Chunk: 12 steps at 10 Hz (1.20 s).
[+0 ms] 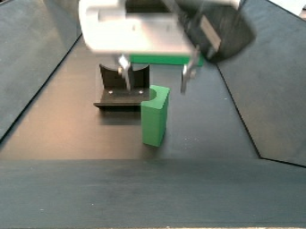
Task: Pick up the arch object. Move up. Rotate the arch object. Move to above the board. Insert the arch object.
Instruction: Pick up the arch object.
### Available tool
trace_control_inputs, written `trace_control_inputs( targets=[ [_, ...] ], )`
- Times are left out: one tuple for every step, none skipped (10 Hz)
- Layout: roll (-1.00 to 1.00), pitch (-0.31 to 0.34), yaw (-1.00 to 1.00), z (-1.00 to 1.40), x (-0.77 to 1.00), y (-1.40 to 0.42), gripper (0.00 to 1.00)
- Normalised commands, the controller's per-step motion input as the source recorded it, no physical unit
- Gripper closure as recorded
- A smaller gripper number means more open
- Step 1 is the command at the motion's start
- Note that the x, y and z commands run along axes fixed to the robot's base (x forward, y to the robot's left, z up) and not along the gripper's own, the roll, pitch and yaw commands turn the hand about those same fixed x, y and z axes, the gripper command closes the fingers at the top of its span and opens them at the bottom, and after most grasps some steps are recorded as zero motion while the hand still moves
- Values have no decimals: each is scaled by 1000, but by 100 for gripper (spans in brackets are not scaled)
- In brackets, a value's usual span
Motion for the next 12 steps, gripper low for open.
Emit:
trace_control_inputs(
  targets=[
    [-236,-73,-291,-689,-194,200,0],
    [-281,-139,-214,-609,-377,269,0],
    [-206,-150,0,-289,-151,57,0],
    [-56,-49,0,-40,0,6,0],
    [0,0,0,0,0,0,0],
    [0,0,0,0,0,0,100],
    [0,0,0,0,0,0,100],
    [0,0,0,0,0,0,100],
    [0,0,0,0,0,0,100],
    [0,0,0,0,0,0,100],
    [0,0,0,0,0,0,100],
    [0,0,0,0,0,0,100]
  ],
)
